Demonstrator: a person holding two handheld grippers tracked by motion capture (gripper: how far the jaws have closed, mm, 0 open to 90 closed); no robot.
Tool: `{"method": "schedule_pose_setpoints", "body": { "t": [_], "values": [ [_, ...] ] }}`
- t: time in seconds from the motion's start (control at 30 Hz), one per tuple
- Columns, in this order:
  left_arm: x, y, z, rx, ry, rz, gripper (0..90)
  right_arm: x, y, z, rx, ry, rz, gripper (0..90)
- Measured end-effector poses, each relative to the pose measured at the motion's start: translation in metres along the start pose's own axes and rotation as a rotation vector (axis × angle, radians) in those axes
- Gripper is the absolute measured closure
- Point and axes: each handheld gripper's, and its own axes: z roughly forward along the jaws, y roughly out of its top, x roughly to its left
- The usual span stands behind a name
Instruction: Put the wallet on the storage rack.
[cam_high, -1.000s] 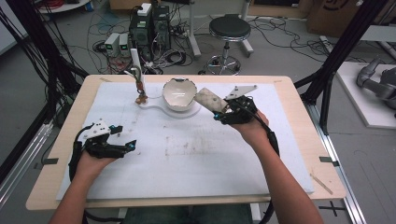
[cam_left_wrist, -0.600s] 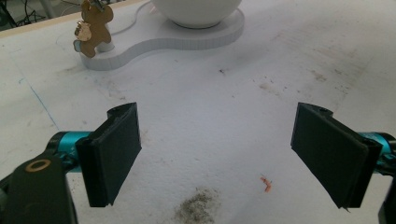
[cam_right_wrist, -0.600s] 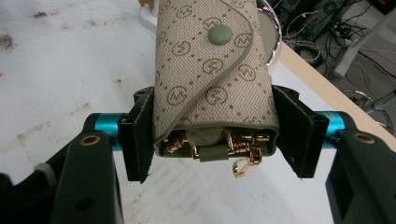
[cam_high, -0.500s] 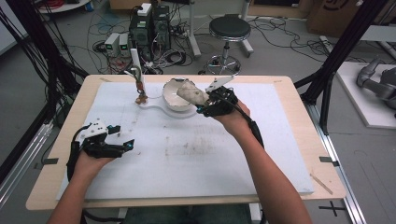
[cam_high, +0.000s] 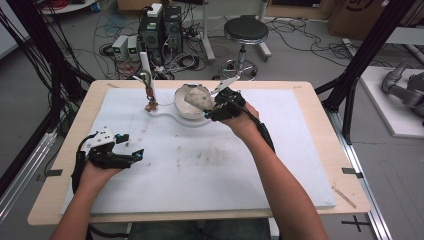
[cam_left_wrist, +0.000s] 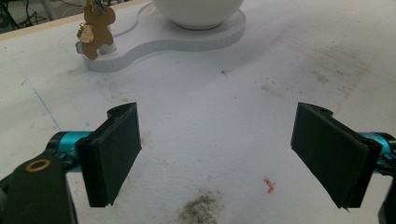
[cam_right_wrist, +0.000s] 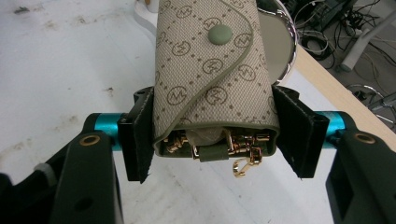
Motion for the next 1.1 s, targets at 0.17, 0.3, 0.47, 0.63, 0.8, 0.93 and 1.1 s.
{"method": "schedule_pose_setpoints", "body": {
  "t": [0.17,0.3,0.47,0.63,0.8,0.93,1.1],
  "values": [
    [0.001,-0.003,-0.002,0.011,0.003,-0.003,15.8,-0.003,0.008,0.008,0.028,-0.002,-0.020,36.9],
    [0.000,-0.002,0.000,0.009,0.001,0.001,15.8,-0.003,0.013,0.014,0.052,0.001,-0.020,36.9],
    [-0.001,-0.003,0.002,0.021,-0.004,0.005,15.8,-0.006,0.018,0.024,0.086,-0.008,-0.034,36.9],
    [0.000,-0.003,0.001,0.020,-0.002,0.001,15.8,-0.006,0.026,0.029,0.100,-0.007,-0.051,36.9],
    [0.001,-0.004,0.001,0.020,-0.005,0.000,15.8,-0.003,0.030,0.036,0.133,-0.012,-0.072,36.9],
    [0.000,-0.004,0.001,0.017,-0.004,-0.001,15.8,-0.003,0.034,0.041,0.161,-0.014,-0.069,36.9],
    [0.000,-0.004,0.000,0.017,-0.004,-0.003,15.8,-0.003,0.043,0.047,0.184,-0.025,-0.078,36.8]
  ]
}}
